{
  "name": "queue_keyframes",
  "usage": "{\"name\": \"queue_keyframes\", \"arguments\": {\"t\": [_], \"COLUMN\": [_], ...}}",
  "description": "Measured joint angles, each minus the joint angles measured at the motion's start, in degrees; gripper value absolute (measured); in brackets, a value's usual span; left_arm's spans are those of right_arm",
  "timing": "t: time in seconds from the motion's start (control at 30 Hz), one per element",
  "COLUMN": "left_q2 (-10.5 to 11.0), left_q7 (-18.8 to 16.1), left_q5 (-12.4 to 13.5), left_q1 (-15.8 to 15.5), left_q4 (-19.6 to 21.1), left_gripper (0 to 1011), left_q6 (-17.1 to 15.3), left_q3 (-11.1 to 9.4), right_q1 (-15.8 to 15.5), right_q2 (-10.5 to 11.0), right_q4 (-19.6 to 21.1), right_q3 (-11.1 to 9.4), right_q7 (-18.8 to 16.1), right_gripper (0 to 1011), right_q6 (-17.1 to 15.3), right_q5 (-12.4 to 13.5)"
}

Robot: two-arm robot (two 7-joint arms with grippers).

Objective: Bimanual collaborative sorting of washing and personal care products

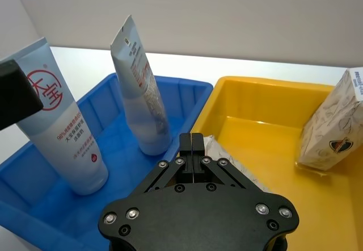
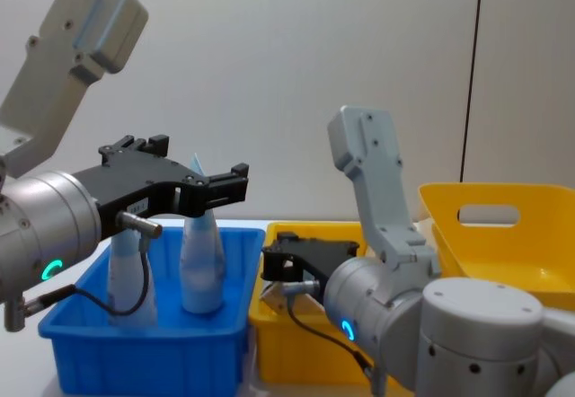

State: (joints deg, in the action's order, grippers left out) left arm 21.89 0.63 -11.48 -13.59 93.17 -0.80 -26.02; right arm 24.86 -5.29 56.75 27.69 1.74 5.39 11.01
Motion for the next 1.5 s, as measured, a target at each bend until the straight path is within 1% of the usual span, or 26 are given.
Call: {"name": "queue_keyframes", "arguments": {"t": [0.47,0.53,0.7,0.77,0.87,0.97,1.03,1.07,1.1,1.17,1.2,1.23,1.27,1.33,1.43,1.5], "left_q2": [0.0,0.0,0.0,0.0,0.0,0.0,0.0,0.0,0.0,0.0,0.0,0.0,0.0,0.0,0.0,0.0], "left_q7": [0.0,0.0,0.0,0.0,0.0,0.0,0.0,0.0,0.0,0.0,0.0,0.0,0.0,0.0,0.0,0.0], "left_q5": [0.0,0.0,0.0,0.0,0.0,0.0,0.0,0.0,0.0,0.0,0.0,0.0,0.0,0.0,0.0,0.0], "left_q1": [0.0,0.0,0.0,0.0,0.0,0.0,0.0,0.0,0.0,0.0,0.0,0.0,0.0,0.0,0.0,0.0], "left_q4": [0.0,0.0,0.0,0.0,0.0,0.0,0.0,0.0,0.0,0.0,0.0,0.0,0.0,0.0,0.0,0.0], "left_gripper": [1001,1001,1001,1002,1001,1001,1001,1001,1001,1001,1001,1001,1001,1001,1001,1001], "left_q6": [0.0,0.0,0.0,0.0,0.0,0.0,0.0,0.0,0.0,0.0,0.0,0.0,0.0,0.0,0.0,0.0], "left_q3": [0.0,0.0,0.0,0.0,0.0,0.0,0.0,0.0,0.0,0.0,0.0,0.0,0.0,0.0,0.0,0.0], "right_q1": [0.2,0.3,0.4,0.4,0.4,0.5,0.5,0.5,0.5,0.5,0.5,0.5,0.5,0.4,0.2,0.0], "right_q2": [0.1,0.1,0.1,0.0,0.0,0.0,0.0,0.0,0.0,0.0,0.0,0.0,0.0,0.0,0.0,0.0], "right_q4": [0.2,0.2,0.1,0.1,0.0,0.0,0.0,0.0,0.0,0.0,0.0,0.0,0.1,0.2,0.7,1.0], "right_q3": [-0.1,-0.1,-0.1,-0.1,-0.1,-0.1,-0.1,-0.1,-0.1,-0.1,-0.1,-0.1,-0.2,-0.2,-0.3,-0.5], "right_q7": [0.0,0.0,0.0,0.0,0.0,0.0,0.0,0.0,0.0,-0.1,-0.1,-0.1,-0.1,-0.2,-0.4,-0.4], "right_gripper": [0,14,135,211,266,375,469,469,505,545,606,627,684,726,827,866], "right_q6": [1.0,1.1,1.3,1.3,1.4,1.4,1.4,1.4,1.4,1.5,1.5,1.4,1.3,1.0,-0.1,-0.8], "right_q5": [-1.3,-1.4,-1.7,-1.8,-1.9,-2.0,-2.0,-2.1,-2.1,-2.1,-2.1,-2.1,-2.2,-2.2,-2.1,-1.9]}}
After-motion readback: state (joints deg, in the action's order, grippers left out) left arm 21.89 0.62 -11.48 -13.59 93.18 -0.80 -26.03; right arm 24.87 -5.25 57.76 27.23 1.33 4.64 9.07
